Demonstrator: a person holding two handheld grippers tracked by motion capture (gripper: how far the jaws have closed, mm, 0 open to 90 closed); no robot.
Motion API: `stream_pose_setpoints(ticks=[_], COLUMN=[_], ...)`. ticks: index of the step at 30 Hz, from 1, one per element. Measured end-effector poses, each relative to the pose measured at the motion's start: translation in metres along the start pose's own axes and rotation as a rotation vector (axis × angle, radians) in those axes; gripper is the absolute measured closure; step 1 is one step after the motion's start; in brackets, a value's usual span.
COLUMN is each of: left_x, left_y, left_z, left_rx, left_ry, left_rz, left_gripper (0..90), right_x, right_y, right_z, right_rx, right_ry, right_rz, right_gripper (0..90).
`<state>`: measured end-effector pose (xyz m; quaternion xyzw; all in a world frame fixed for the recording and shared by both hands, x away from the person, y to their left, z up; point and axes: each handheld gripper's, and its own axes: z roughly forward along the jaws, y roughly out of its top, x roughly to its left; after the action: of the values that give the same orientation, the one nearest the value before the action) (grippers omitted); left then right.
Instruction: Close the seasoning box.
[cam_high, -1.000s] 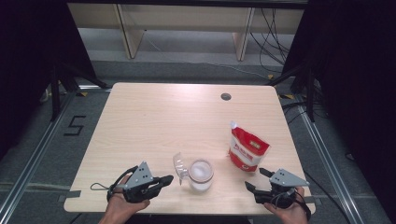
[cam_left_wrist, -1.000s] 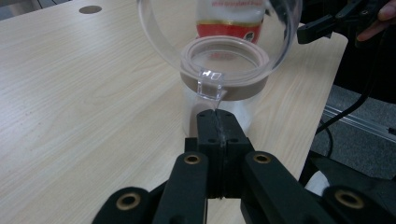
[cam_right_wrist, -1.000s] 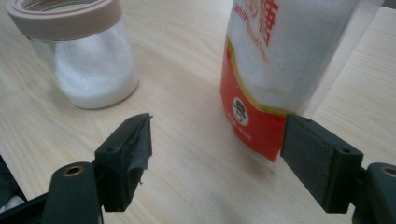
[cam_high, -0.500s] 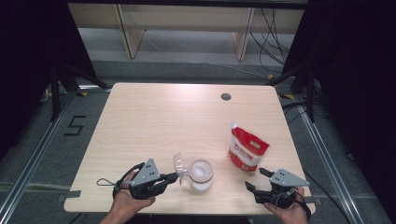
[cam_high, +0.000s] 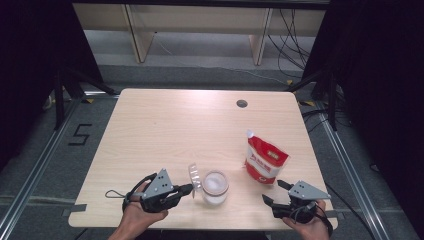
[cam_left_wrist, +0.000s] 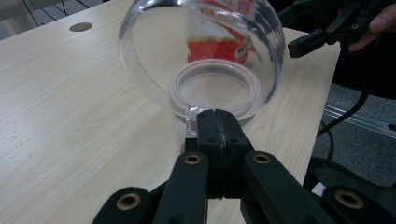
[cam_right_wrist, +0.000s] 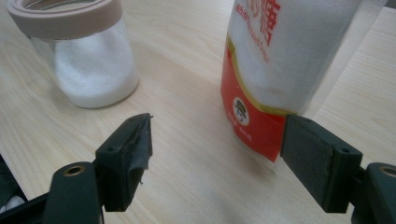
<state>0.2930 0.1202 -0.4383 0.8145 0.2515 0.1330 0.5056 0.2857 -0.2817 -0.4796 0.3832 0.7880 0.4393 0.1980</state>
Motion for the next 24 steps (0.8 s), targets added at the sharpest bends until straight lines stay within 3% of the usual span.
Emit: stream_pose_setpoints(ticks=[3,5,7,11,12,16,18,20,22,24], left_x=[-0.0003,0.0006,0.0001,0.0007,-0.0011,-0.0005,-0.0007,0.0012,-0.0012,0.0], left_y=[0.0009,0.0013,0.0009,0.0017,0.001,0.0024,0.0027,0.0034,0.0028,0.0037], left_z=[0.0003,0.001,0.0024,0.0036,0.0053,0.006,0.0066,0.0082,0.009,0.0088], left_rx=[-0.003,-0.003,-0.01,-0.005,-0.006,-0.006,-0.008,-0.002,-0.006,-0.006], left_ry=[-0.003,-0.006,-0.01,-0.015,-0.015,-0.011,-0.015,-0.021,-0.017,-0.023], left_rz=[0.0,0.011,0.0,0.021,-0.004,0.013,0.008,0.039,0.0,0.015], left_gripper=[89.0,89.0,89.0,88.9,88.9,88.9,88.8,88.5,88.0,87.0], right_x=[0.0002,-0.0026,-0.002,-0.0017,-0.0022,-0.0029,-0.0021,-0.0021,-0.002,-0.0021], right_y=[0.0002,0.0003,0.0003,0.0004,0.0004,0.0002,0.0002,0.0004,0.0003,0.0], right_z=[-0.0005,0.0011,0.0018,0.0011,0.0012,0.0025,0.0024,0.0022,0.0018,0.0022], right_rx=[0.006,-0.013,-0.013,-0.006,-0.009,-0.012,-0.006,-0.004,-0.004,-0.006], right_ry=[0.003,-0.006,0.007,0.004,-0.004,0.0,0.004,0.005,0.007,0.008], right_rz=[0.004,-0.037,-0.031,-0.027,-0.035,-0.054,-0.043,-0.041,-0.033,-0.031], right_gripper=[26.0,26.0,26.0,26.0,26.0,26.0,26.0,26.0,25.9,25.9])
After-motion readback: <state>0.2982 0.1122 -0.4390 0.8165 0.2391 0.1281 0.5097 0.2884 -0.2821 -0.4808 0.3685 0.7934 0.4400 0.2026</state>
